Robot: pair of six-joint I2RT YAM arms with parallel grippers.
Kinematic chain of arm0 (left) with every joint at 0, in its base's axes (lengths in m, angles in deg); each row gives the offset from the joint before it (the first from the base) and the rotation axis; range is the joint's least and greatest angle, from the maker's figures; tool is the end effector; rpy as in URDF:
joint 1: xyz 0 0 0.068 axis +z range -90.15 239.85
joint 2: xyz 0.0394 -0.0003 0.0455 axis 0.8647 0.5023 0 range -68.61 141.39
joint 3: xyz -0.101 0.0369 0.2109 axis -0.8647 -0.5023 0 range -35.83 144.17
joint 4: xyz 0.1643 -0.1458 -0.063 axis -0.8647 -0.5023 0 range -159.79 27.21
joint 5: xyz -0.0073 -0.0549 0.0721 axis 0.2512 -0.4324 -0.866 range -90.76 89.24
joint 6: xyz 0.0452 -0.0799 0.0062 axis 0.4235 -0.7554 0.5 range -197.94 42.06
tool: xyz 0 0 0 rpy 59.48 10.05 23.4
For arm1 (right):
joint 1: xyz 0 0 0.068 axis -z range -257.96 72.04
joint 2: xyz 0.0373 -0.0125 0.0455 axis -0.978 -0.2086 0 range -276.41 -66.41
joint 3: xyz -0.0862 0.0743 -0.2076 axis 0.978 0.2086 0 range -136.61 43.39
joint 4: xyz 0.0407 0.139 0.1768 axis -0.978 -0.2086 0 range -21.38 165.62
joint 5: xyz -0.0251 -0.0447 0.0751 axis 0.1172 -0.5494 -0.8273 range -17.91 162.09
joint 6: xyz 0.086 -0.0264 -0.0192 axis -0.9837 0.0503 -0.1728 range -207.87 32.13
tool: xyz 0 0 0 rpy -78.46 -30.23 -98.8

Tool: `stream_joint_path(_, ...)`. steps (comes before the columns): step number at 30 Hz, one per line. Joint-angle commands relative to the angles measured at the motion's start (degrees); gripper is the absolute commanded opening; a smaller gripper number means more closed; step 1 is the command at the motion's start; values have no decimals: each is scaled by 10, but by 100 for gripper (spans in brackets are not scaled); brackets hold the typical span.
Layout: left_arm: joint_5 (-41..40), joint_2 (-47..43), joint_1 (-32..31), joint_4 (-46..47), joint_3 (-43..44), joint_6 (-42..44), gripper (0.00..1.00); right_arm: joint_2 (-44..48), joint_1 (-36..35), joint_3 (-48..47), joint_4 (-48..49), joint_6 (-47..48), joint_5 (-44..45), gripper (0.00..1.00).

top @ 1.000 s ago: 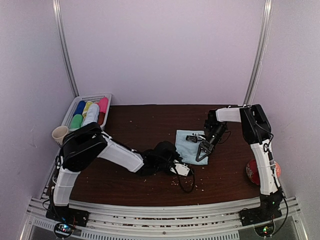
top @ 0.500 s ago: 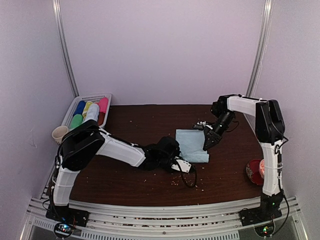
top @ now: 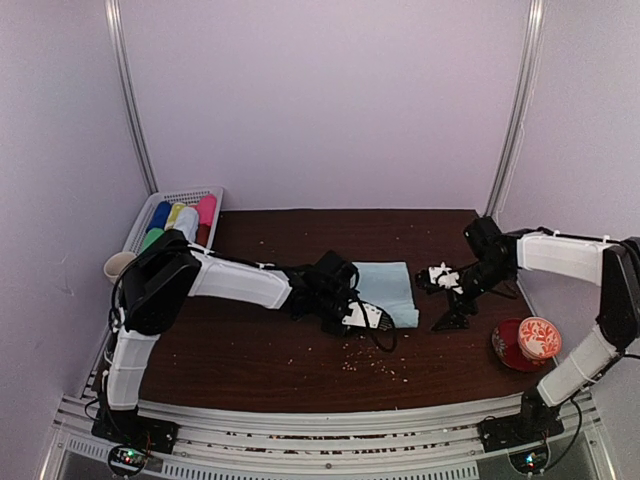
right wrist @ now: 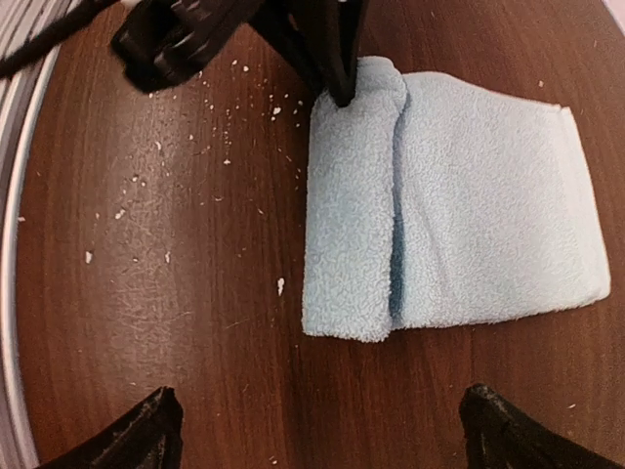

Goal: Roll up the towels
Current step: Roll the towel at the center of the board.

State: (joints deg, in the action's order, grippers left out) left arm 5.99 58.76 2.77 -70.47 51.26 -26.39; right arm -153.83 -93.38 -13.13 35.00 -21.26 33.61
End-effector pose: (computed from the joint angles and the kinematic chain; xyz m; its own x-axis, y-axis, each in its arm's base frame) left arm 0.2423 -0.3918 0.0880 0.4352 0.7587 -0.4848 0.8611 -0.1936 0.4701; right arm 0.2412 0.1198 0.1522 0.0026 -0.7447 -0.6674 -0.9973 0.0473 -0.0567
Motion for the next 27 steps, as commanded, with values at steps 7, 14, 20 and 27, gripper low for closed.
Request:
stream_joint_path(7,171,61,40,-186,82,-81,0,130,-121,232,373,85,84,100)
stream_joint_path(14,235,75,61,-224,117,-103,0,101,-194,293,567,28,215,91)
stream_joint_path(20,257,90,67,-246,142,-105,0,34,-236,295,641,6,314,75)
stream_joint_path(27,265,95,71,-250,150,-107,0,-22,-270,287,674,-12,382,57)
